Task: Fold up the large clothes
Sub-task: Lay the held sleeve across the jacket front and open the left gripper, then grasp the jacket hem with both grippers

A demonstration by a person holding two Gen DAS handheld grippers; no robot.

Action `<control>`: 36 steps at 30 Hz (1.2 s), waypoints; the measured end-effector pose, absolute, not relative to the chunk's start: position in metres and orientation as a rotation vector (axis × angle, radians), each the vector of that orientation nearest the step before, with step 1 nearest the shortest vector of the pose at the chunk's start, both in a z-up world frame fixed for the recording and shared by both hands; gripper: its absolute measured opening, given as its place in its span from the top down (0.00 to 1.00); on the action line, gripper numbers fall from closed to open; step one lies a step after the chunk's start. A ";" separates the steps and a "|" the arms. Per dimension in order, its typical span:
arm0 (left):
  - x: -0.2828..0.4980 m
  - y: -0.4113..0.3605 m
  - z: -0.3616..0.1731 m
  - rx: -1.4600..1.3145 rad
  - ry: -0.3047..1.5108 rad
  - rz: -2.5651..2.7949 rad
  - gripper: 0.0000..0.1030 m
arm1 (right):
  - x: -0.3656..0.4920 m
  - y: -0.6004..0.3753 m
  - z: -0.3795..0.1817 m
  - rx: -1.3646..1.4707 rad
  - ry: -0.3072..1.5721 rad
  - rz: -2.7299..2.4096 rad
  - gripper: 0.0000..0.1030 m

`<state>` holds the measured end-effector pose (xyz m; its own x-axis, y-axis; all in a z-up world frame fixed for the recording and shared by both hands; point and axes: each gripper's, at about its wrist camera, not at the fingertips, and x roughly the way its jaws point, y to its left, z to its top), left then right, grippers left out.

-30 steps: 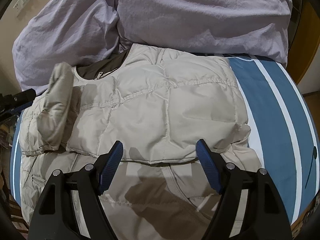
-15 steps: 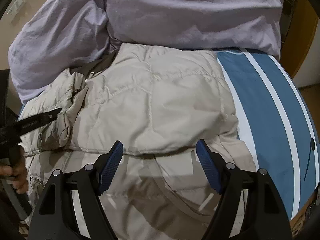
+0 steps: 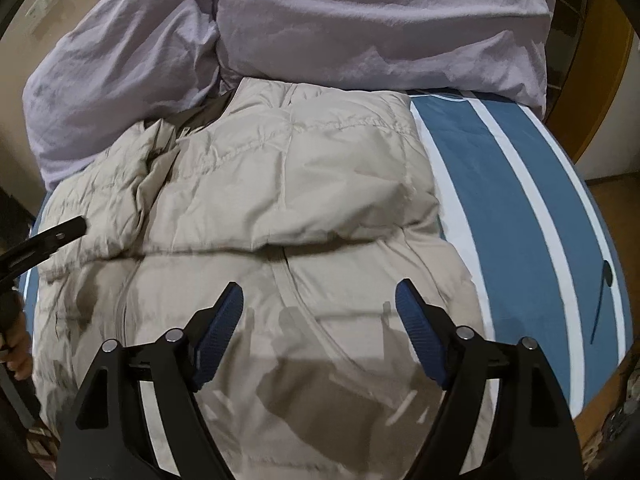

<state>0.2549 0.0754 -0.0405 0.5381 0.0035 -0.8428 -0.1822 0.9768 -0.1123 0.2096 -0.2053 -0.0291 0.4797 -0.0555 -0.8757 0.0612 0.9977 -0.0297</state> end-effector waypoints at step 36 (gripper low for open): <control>0.008 0.198 -0.099 -0.493 1.049 0.343 0.39 | 0.094 -0.312 -0.069 0.287 1.265 0.001 0.44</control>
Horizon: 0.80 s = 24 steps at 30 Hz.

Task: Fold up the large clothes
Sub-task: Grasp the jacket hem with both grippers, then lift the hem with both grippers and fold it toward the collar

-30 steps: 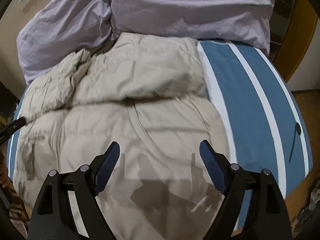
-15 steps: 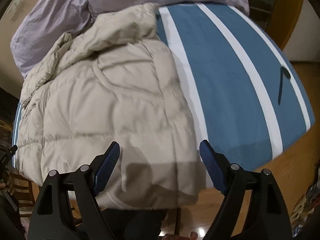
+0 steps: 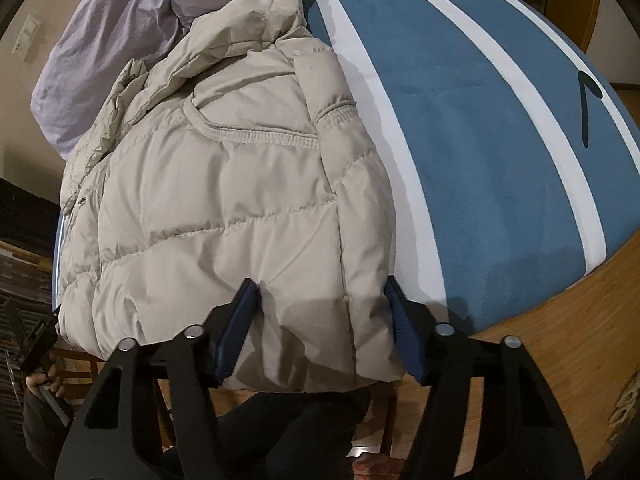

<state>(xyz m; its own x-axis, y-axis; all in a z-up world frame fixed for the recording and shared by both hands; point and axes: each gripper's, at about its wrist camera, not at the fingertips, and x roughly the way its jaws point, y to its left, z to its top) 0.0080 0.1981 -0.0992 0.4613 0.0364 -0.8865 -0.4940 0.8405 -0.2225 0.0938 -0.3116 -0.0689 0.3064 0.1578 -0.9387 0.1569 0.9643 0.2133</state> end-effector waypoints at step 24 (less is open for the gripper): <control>0.034 0.184 -0.024 -0.404 0.901 0.306 0.89 | 0.128 -0.297 0.000 0.267 1.049 0.041 0.92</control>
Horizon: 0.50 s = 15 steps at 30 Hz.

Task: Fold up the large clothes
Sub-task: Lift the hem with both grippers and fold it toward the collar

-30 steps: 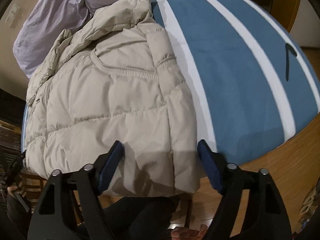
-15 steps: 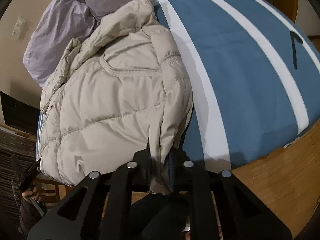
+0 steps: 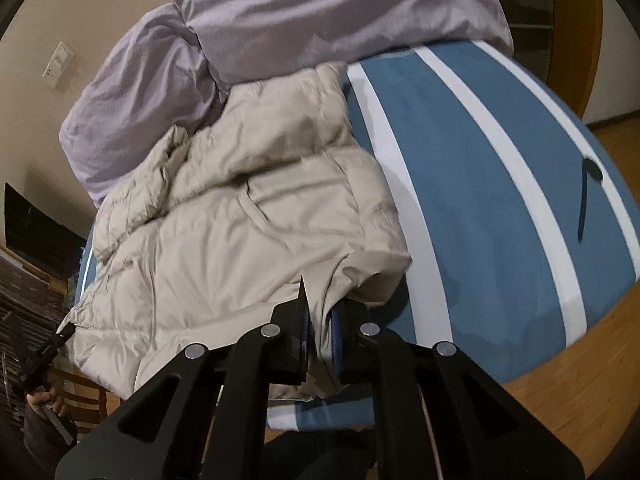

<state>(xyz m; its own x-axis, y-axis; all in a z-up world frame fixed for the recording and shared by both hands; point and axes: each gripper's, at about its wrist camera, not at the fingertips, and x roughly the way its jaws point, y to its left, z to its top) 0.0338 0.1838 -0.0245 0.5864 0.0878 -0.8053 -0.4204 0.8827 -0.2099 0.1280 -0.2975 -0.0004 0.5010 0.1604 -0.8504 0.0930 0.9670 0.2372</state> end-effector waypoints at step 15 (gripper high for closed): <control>0.132 0.212 0.046 -0.355 0.788 0.357 0.89 | 0.231 -0.277 0.054 0.210 0.929 0.072 0.92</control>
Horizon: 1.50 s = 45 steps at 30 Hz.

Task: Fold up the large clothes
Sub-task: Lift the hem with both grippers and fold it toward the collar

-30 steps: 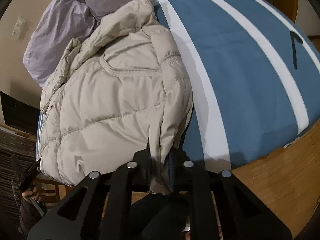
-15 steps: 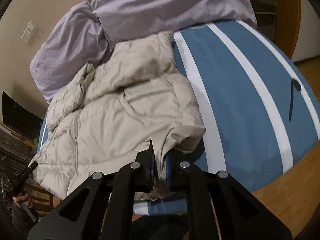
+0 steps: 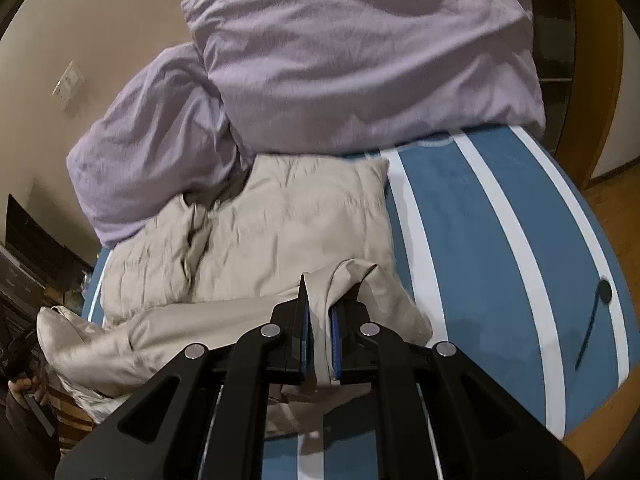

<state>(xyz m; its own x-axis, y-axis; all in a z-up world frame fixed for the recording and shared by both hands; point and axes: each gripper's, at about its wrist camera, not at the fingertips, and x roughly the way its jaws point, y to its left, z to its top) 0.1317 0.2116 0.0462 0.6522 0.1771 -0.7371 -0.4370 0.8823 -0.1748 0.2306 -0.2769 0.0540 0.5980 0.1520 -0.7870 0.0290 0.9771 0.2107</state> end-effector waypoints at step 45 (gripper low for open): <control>0.382 0.304 -0.020 -0.412 1.003 0.320 0.63 | 0.442 -0.294 0.017 0.317 0.993 -0.113 0.45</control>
<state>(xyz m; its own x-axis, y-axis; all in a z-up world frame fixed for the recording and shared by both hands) 0.3815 0.3042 -0.0197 0.5026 0.0704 -0.8616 -0.4416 0.8778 -0.1858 0.4423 -0.2943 0.0171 0.5450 0.0504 -0.8369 0.2365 0.9484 0.2112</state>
